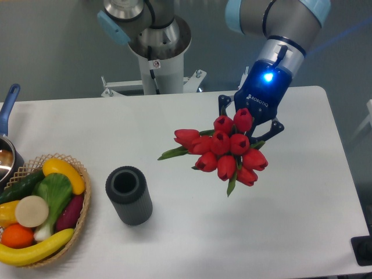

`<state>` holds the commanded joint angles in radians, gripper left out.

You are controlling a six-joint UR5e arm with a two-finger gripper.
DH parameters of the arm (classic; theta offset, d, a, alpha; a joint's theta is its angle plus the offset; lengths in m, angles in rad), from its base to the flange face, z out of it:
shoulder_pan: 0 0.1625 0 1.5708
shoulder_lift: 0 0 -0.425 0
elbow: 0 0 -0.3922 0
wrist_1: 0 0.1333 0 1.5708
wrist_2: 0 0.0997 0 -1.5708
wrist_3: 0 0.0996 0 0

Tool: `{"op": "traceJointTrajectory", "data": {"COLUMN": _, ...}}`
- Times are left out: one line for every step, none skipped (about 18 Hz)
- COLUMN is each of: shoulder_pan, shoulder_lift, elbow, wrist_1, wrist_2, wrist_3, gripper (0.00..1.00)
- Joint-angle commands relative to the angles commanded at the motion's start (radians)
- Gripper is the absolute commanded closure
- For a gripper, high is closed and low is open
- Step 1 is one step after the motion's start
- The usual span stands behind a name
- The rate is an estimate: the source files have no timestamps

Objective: Insert the flowers into the vase

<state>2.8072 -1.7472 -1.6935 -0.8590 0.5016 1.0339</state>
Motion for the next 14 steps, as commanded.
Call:
{"op": "traceJointTrajectory", "data": {"shoulder_pan": 0.0, "shoulder_lift": -0.002, "elbow": -0.003, "wrist_1": 0.0, "wrist_2": 0.0, "wrist_3": 0.002, "gripper": 0.78}}
{"op": "traceJointTrajectory", "data": {"shoulder_pan": -0.002, "shoulder_lift": -0.002, "elbow": -0.003, "wrist_1": 0.0, "wrist_2": -0.002, "wrist_3": 0.002, "gripper": 0.78}}
{"op": "traceJointTrajectory", "data": {"shoulder_pan": -0.002, "shoulder_lift": -0.002, "elbow": 0.001, "wrist_1": 0.0, "wrist_2": -0.002, "wrist_3": -0.002, "gripper": 0.78}}
{"op": "traceJointTrajectory", "data": {"shoulder_pan": -0.002, "shoulder_lift": 0.0, "elbow": 0.002, "wrist_1": 0.0, "wrist_2": -0.002, "wrist_3": -0.002, "gripper": 0.78}}
{"op": "traceJointTrajectory", "data": {"shoulder_pan": -0.002, "shoulder_lift": -0.002, "elbow": 0.0, "wrist_1": 0.0, "wrist_2": 0.0, "wrist_3": -0.002, "gripper": 0.78}}
{"op": "traceJointTrajectory", "data": {"shoulder_pan": -0.002, "shoulder_lift": -0.002, "elbow": 0.0, "wrist_1": 0.0, "wrist_2": -0.002, "wrist_3": -0.002, "gripper": 0.78}}
{"op": "traceJointTrajectory", "data": {"shoulder_pan": -0.002, "shoulder_lift": -0.002, "elbow": 0.0, "wrist_1": 0.0, "wrist_2": -0.002, "wrist_3": -0.002, "gripper": 0.78}}
{"op": "traceJointTrajectory", "data": {"shoulder_pan": -0.003, "shoulder_lift": -0.002, "elbow": 0.0, "wrist_1": 0.002, "wrist_2": -0.008, "wrist_3": -0.003, "gripper": 0.78}}
{"op": "traceJointTrajectory", "data": {"shoulder_pan": -0.003, "shoulder_lift": -0.002, "elbow": 0.0, "wrist_1": 0.003, "wrist_2": -0.021, "wrist_3": -0.003, "gripper": 0.78}}
{"op": "traceJointTrajectory", "data": {"shoulder_pan": -0.005, "shoulder_lift": -0.003, "elbow": 0.0, "wrist_1": 0.009, "wrist_2": -0.035, "wrist_3": -0.003, "gripper": 0.78}}
{"op": "traceJointTrajectory", "data": {"shoulder_pan": -0.005, "shoulder_lift": -0.006, "elbow": 0.0, "wrist_1": 0.012, "wrist_2": -0.044, "wrist_3": -0.003, "gripper": 0.78}}
{"op": "traceJointTrajectory", "data": {"shoulder_pan": -0.005, "shoulder_lift": -0.008, "elbow": 0.0, "wrist_1": 0.014, "wrist_2": -0.048, "wrist_3": -0.003, "gripper": 0.78}}
{"op": "traceJointTrajectory", "data": {"shoulder_pan": -0.005, "shoulder_lift": -0.009, "elbow": 0.002, "wrist_1": 0.014, "wrist_2": -0.049, "wrist_3": -0.002, "gripper": 0.78}}
{"op": "traceJointTrajectory", "data": {"shoulder_pan": -0.006, "shoulder_lift": -0.009, "elbow": 0.002, "wrist_1": 0.014, "wrist_2": -0.049, "wrist_3": -0.002, "gripper": 0.78}}
